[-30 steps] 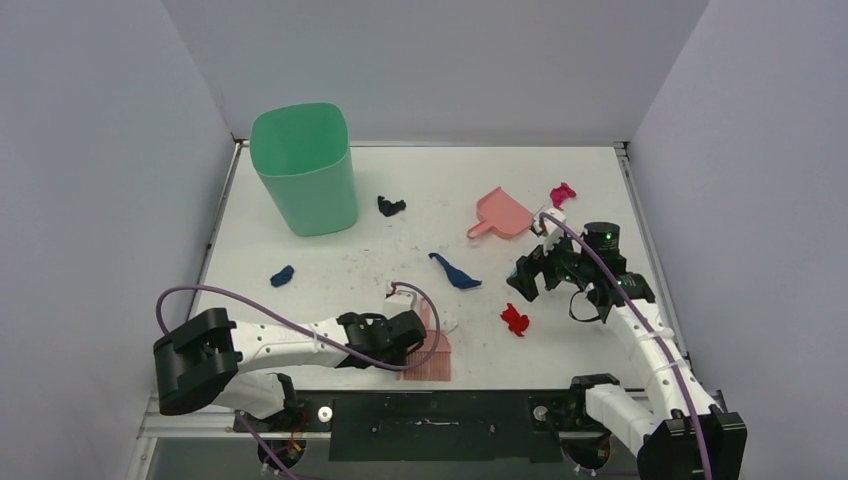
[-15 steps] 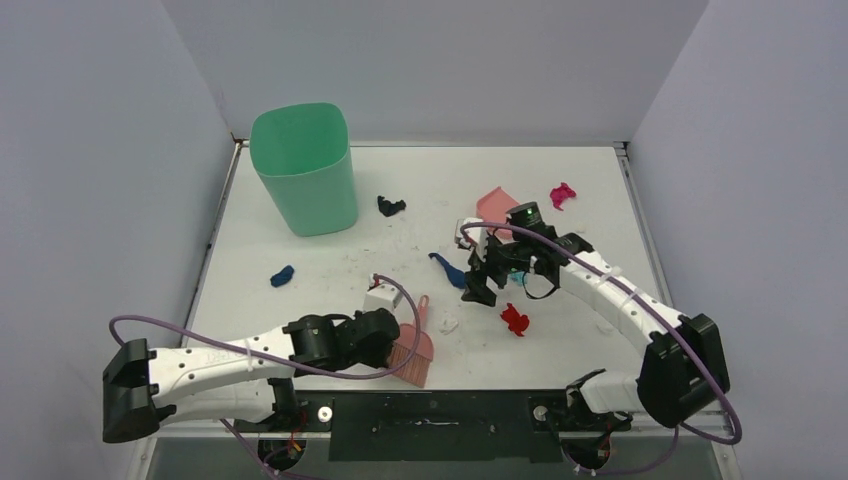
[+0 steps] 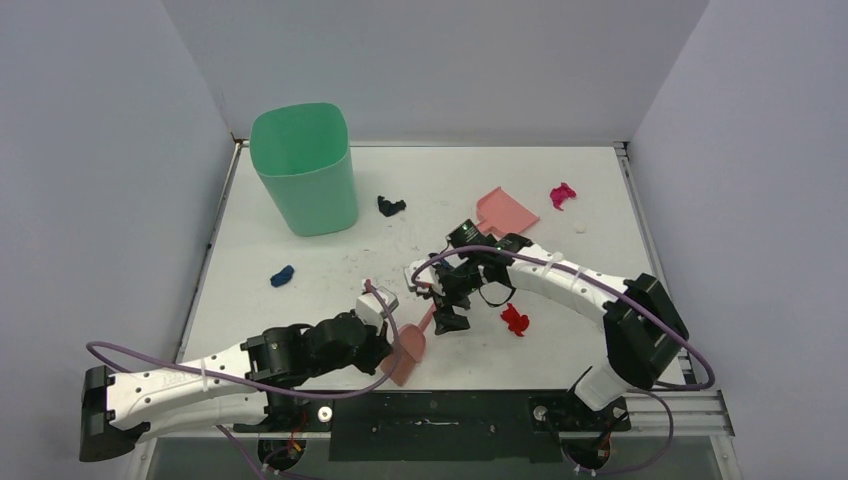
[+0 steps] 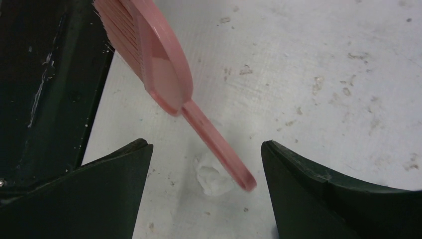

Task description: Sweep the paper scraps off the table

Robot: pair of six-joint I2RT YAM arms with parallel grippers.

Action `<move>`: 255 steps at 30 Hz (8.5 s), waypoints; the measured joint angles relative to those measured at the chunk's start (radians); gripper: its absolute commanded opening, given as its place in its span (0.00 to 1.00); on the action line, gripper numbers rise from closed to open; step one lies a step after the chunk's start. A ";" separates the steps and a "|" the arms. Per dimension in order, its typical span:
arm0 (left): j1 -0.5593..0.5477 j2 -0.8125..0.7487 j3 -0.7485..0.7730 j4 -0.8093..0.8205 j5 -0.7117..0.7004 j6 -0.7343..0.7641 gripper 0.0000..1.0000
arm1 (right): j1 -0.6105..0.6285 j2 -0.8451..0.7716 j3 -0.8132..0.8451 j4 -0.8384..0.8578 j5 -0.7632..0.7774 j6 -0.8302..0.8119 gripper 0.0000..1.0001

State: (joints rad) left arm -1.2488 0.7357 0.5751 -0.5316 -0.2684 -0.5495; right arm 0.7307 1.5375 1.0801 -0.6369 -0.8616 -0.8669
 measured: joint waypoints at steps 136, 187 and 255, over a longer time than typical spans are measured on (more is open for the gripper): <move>0.019 0.079 -0.437 1.152 0.010 -0.200 0.00 | -0.285 0.030 0.124 -0.571 -0.447 -0.043 0.09; 0.386 1.047 0.826 0.325 0.105 0.373 0.84 | -1.286 -0.619 -0.047 0.145 0.183 0.766 0.05; 0.471 1.134 1.005 0.080 0.227 0.373 0.02 | -1.188 -0.762 -0.422 0.426 0.321 0.851 0.05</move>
State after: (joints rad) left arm -0.7776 1.8694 1.5803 -0.4511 -0.0418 -0.1764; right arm -0.4568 0.7753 0.6579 -0.2104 -0.5404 -0.0154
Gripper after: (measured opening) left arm 0.264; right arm 0.135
